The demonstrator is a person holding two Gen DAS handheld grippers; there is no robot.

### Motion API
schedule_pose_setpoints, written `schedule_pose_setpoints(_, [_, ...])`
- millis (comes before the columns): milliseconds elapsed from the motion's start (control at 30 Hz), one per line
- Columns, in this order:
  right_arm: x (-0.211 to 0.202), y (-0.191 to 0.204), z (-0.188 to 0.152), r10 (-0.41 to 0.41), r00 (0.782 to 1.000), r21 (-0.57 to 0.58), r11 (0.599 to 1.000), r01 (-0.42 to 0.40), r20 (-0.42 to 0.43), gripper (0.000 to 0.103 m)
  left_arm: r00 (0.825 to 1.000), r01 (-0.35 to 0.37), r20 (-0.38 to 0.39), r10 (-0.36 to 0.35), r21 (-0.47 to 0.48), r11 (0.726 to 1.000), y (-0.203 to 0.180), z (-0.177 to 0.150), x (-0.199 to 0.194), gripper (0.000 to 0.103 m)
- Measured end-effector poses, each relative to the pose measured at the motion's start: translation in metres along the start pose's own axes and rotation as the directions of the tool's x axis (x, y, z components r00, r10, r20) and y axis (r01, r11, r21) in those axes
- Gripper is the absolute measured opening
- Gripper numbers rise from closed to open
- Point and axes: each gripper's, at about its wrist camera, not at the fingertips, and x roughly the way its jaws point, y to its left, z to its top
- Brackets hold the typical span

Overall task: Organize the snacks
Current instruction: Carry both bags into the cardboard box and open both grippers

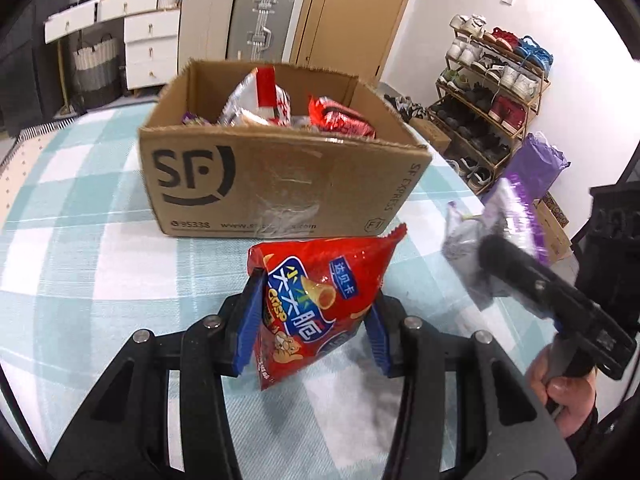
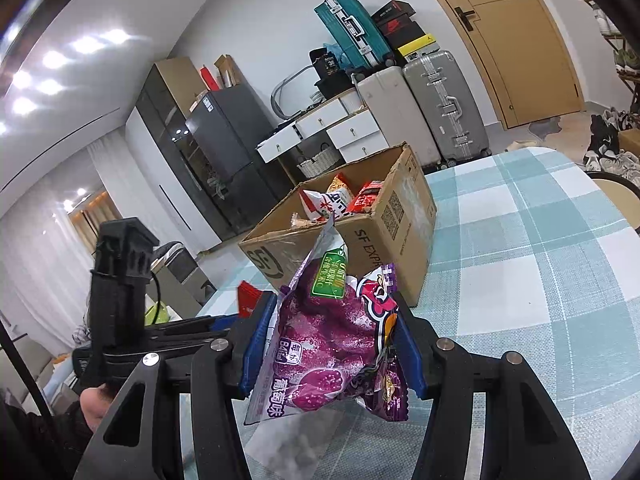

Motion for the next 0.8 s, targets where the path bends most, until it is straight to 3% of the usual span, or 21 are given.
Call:
schedule_pose_setpoints(200, [0.009,0.004,-0.004,0.022,1.0,-0.014,1.0,-0.022,-0.019,0.056,0.999,-0.014,0.037,0.014,-0.004,1.0,0.005,-0.02,-0.049,0.043])
schedule_pose_setpoints(433, [0.01,0.035,-0.007,0.074,0.997,-0.075,0.994,-0.076,-0.037,0.056,0.995,-0.025,0.098,0.028,-0.029,0.999,0.015,-0.037,-0.096,0.043])
schedule_pose_setpoints(800, [-0.011,0.085,0.009,0.088,0.995,-0.083,0.992,-0.091,-0.039,0.056,0.986,0.056,0.16,-0.047,-0.053,0.997,0.017,-0.033,-0.174,0.043])
